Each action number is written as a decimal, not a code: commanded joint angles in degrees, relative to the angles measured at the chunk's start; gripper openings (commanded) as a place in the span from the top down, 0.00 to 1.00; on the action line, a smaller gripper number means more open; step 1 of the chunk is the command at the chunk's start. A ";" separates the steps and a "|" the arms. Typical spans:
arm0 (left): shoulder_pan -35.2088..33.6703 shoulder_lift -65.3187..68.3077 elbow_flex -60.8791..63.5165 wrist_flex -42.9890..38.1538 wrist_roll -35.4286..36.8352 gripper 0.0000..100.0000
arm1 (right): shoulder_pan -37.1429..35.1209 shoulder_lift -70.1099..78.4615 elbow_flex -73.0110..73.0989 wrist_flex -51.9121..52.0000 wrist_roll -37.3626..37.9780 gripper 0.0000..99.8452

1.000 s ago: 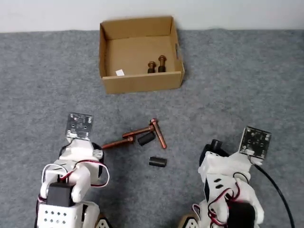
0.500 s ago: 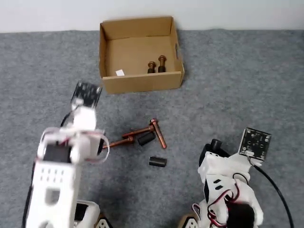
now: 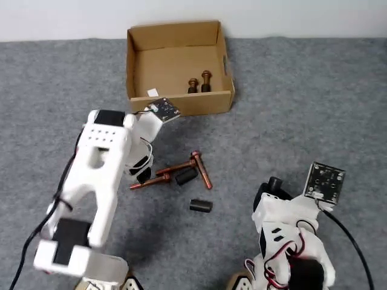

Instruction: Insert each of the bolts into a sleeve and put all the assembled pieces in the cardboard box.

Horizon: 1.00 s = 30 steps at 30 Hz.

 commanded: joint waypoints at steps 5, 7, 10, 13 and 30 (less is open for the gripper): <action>6.42 8.09 -8.22 0.35 -1.58 0.85 | 0.40 0.40 -0.18 -0.57 0.62 0.99; 7.47 9.85 -9.89 -0.62 -1.49 0.85 | 0.40 0.40 -0.18 -0.57 0.62 0.99; 7.82 12.31 -11.12 -2.99 -0.88 0.85 | 0.40 0.40 -0.18 -0.57 0.62 0.99; 7.91 14.68 -11.38 -4.22 -0.97 0.85 | 0.40 0.40 -0.18 -0.57 0.62 0.99; 10.64 24.88 -11.38 -6.68 -0.79 0.93 | 0.40 0.22 0.00 -0.57 0.62 0.99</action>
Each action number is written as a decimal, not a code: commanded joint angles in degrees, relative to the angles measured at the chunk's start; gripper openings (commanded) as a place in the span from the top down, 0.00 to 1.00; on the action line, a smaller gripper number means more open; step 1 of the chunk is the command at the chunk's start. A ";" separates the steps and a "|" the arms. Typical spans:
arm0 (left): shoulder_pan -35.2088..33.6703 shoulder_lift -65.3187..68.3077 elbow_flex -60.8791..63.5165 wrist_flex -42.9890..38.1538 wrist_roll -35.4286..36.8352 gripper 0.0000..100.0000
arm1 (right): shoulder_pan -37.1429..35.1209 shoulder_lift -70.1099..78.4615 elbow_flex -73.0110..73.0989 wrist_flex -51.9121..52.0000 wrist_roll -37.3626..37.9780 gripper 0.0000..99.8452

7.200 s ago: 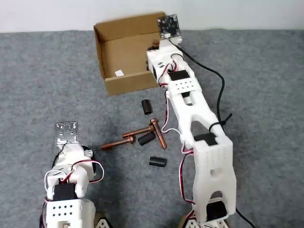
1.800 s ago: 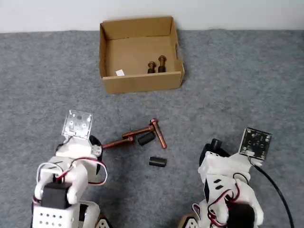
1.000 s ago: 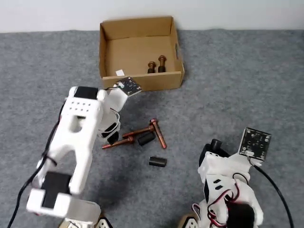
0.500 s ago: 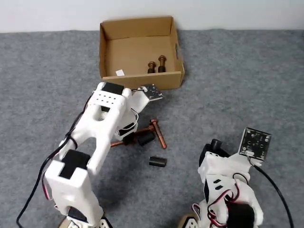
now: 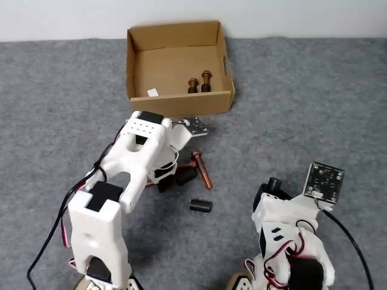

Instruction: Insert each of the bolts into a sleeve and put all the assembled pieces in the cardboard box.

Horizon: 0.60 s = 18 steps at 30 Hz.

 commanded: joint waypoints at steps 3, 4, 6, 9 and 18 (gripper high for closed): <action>4.66 0.35 -1.45 -0.79 0.35 0.99 | 0.48 0.04 -0.35 -0.57 0.53 0.99; 5.54 0.35 -1.54 -0.09 0.44 0.99 | 0.48 0.04 -0.35 -0.57 0.53 0.99; 6.86 0.18 -1.71 1.41 1.76 0.99 | 0.48 0.04 -0.35 -0.57 0.53 0.99; 7.47 -2.73 -1.45 2.55 5.01 0.99 | 0.48 -0.04 -0.35 -0.57 0.53 0.99; 7.56 -27.69 4.70 3.69 7.21 0.99 | 0.31 -0.13 -0.88 -0.48 0.53 0.99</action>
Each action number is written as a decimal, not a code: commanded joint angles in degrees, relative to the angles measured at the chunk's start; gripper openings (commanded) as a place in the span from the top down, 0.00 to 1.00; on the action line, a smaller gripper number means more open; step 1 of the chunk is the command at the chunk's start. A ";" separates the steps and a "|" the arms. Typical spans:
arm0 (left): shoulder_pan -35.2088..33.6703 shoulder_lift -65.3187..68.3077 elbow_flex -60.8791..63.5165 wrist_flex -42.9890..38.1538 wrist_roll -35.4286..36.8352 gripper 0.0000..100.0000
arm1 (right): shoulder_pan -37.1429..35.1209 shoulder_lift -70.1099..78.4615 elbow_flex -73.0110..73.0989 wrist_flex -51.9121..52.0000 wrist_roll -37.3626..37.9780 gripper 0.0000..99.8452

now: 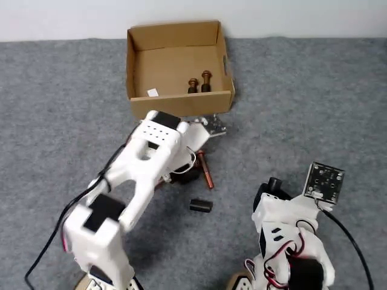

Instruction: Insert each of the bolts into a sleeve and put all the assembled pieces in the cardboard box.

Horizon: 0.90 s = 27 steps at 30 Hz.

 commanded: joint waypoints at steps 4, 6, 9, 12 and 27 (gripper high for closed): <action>0.18 -26.55 8.22 0.70 5.63 0.99 | 0.22 -1.36 -0.97 -0.48 0.70 0.99; 0.09 -32.62 12.44 0.62 9.23 0.99 | 0.22 -3.12 -1.23 -0.40 0.62 0.99; 0.09 -40.00 19.91 0.26 11.60 0.99 | 0.22 -2.86 -2.55 -0.13 0.44 0.99; -0.26 -46.15 26.95 -2.02 12.04 0.99 | -1.89 -2.77 -2.64 -0.13 0.35 0.99; -9.14 -83.16 44.26 -23.12 30.42 1.00 | -23.43 -2.86 -2.55 -1.80 -1.49 0.99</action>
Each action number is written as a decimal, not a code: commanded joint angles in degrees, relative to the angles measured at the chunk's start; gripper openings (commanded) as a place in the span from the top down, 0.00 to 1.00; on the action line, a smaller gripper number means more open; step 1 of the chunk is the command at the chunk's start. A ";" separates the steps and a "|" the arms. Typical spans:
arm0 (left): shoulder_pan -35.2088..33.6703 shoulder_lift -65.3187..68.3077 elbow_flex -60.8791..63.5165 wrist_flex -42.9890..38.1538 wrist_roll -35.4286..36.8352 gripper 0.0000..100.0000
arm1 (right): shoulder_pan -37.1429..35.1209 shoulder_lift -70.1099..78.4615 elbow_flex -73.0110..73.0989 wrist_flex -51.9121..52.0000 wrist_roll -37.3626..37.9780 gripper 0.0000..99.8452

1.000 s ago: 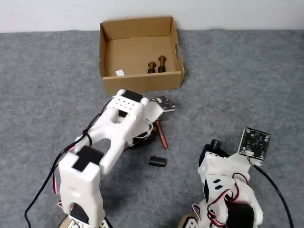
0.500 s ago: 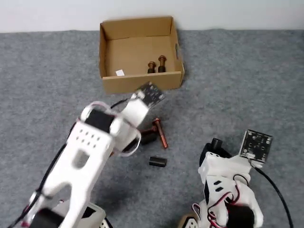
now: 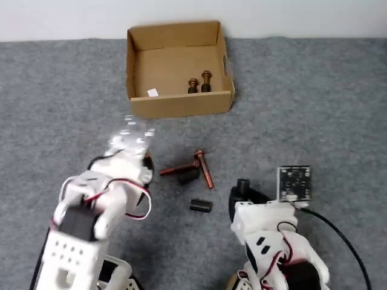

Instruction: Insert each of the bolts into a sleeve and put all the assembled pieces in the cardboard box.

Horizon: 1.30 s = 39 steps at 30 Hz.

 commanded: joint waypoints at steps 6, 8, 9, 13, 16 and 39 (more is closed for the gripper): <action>-1.05 -15.21 3.74 -9.05 7.12 1.00 | -10.95 0.40 -2.20 -5.05 -0.44 0.99; -0.88 -17.85 4.88 -9.32 8.35 1.00 | -14.73 0.57 -1.23 -8.66 0.09 0.99; -0.88 -19.16 5.32 -9.58 9.93 1.00 | -16.40 0.57 -0.62 -10.24 1.49 0.99; -0.88 -22.95 7.43 -12.31 18.20 1.00 | -22.02 0.48 0.97 -15.60 6.59 0.99; -0.70 -23.65 8.04 -13.01 21.19 1.00 | -24.92 0.48 2.55 -19.38 10.46 0.99; 10.99 -23.65 -2.42 -5.80 24.53 1.00 | -28.97 0.48 10.29 -32.22 23.47 0.99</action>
